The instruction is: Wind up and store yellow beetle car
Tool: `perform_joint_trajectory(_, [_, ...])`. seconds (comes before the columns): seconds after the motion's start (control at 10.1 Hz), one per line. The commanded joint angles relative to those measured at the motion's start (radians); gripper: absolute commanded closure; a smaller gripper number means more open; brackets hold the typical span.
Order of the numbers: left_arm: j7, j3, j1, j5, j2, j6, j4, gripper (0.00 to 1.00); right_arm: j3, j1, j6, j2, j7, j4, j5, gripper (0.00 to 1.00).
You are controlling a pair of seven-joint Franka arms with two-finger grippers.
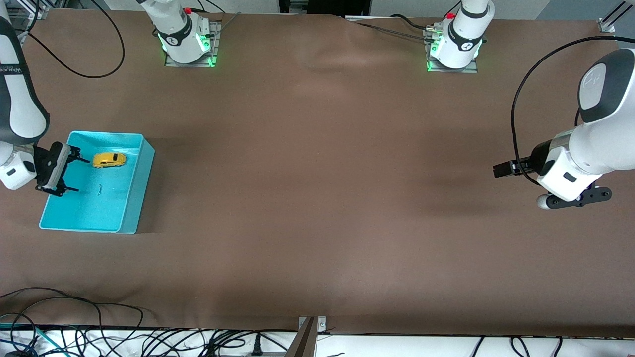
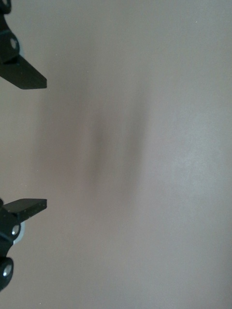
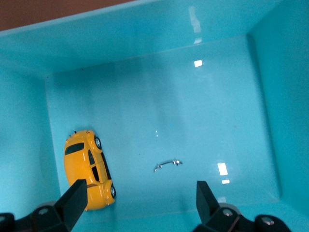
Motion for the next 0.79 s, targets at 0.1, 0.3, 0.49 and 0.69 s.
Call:
perform_joint_trajectory(0.1, [0.013,0.003,0.0,-0.015,-0.004,0.0,0.008,0.0,-0.05,0.094,-0.237,0.008,0.17,0.199,-0.041,0.0])
perform_joint_trajectory(0.3, [0.012,0.003,0.0,-0.019,-0.004,0.0,0.008,0.0,-0.007,0.106,-0.295,0.025,0.205,0.415,-0.105,0.0])
perform_joint_trajectory(0.49, [0.012,0.003,0.0,-0.019,-0.006,-0.001,0.008,0.0,-0.012,0.158,-0.315,0.005,0.316,0.43,-0.122,0.0])
perform_joint_trajectory(0.69, [0.012,0.002,-0.001,-0.019,-0.007,-0.003,0.008,0.0,-0.009,0.181,-0.321,-0.043,0.402,0.42,-0.104,0.0])
